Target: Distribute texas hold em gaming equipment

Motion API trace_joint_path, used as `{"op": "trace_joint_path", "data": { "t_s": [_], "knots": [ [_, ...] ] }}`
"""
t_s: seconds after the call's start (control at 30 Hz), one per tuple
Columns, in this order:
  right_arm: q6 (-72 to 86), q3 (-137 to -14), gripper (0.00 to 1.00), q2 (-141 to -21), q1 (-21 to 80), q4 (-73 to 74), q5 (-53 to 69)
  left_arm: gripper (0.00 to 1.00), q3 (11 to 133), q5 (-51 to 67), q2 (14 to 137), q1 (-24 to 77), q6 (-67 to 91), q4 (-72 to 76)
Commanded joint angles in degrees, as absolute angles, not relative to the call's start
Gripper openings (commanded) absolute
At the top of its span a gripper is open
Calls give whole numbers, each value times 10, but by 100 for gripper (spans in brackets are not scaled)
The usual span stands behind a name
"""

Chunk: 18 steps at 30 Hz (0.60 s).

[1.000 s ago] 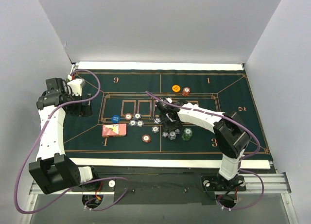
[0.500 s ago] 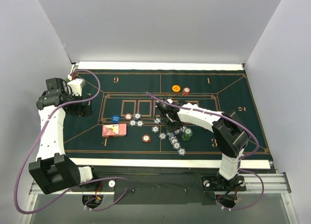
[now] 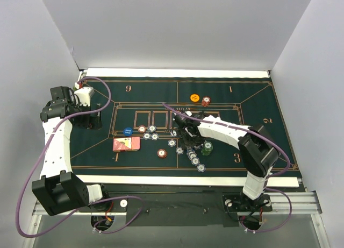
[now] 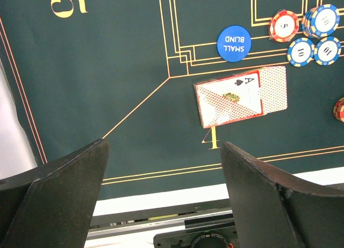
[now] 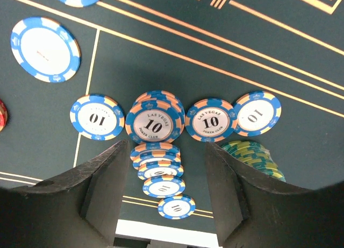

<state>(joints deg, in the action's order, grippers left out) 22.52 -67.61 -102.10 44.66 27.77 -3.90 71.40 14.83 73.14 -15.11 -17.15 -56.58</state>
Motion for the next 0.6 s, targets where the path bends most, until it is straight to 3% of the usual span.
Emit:
{"op": "trace_joint_path", "data": {
  "t_s": [0.0,0.57],
  "knots": [
    [241,-657,53,-1003,461,305,-38,96,728,155,715,-155,-175,-557],
    [246,-695,50,-1107,461,256,-32,96,727,147,710,-156,-182,-559]
  ]
}}
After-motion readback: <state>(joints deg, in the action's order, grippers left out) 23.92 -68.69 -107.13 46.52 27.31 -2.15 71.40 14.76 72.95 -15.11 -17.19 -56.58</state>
